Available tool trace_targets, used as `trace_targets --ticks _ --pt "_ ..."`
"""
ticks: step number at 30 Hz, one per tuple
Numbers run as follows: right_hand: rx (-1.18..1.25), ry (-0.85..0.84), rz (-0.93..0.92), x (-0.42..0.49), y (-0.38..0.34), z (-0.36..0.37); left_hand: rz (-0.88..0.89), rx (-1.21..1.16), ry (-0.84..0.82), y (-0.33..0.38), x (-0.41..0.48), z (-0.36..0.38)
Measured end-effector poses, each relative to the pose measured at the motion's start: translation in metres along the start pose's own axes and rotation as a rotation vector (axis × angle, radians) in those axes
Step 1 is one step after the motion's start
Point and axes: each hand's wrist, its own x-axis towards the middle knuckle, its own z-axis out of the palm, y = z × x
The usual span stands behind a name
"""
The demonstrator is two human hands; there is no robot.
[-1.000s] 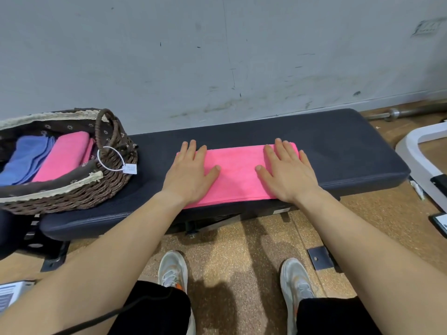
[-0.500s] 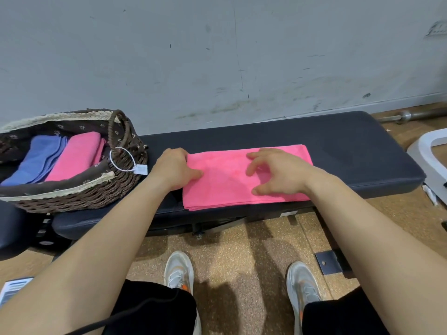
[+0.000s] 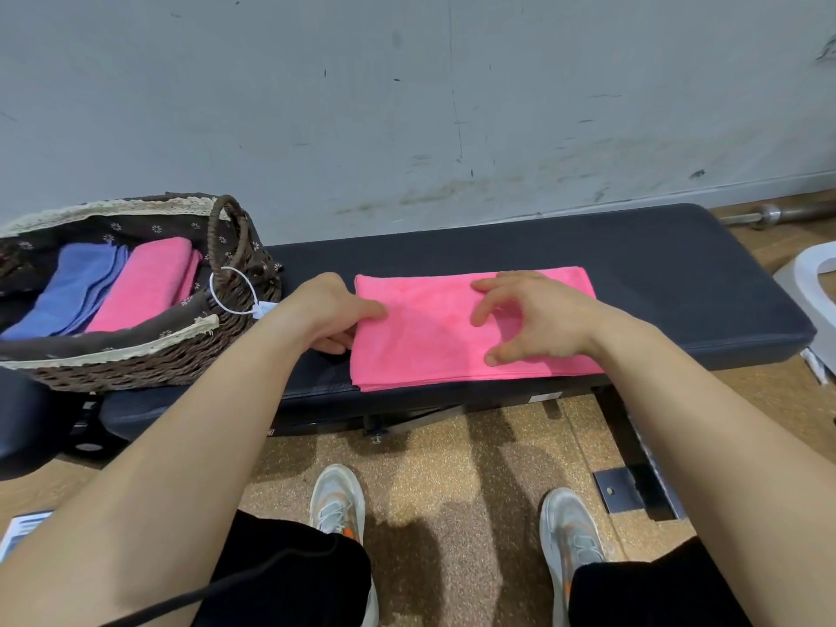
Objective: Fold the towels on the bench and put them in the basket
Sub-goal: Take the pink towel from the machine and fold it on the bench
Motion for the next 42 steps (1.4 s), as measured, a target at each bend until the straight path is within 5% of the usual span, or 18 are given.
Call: trace_targets --ticks 16,20,27,33,42 --pt "-0.061 0.084 -0.133 0.016 -0.038 0.033 0.374 -0.602 0.122 0.05 -0.018 0.003" --pt "0.011 0.158 -0.152 0.012 -0.033 0.022 0.388 -0.518 0.119 0.06 -0.018 0.014" --pt "0.056 0.396 0.089 -0.03 0.037 -0.007 0.434 -0.25 0.109 0.078 -0.01 0.048" --pt "0.069 0.144 0.209 -0.047 0.054 0.001 0.463 0.187 0.136 0.094 -0.01 0.088" --pt "0.094 0.16 0.202 -0.047 0.057 0.003 0.472 0.402 0.154 0.114 -0.02 0.123"
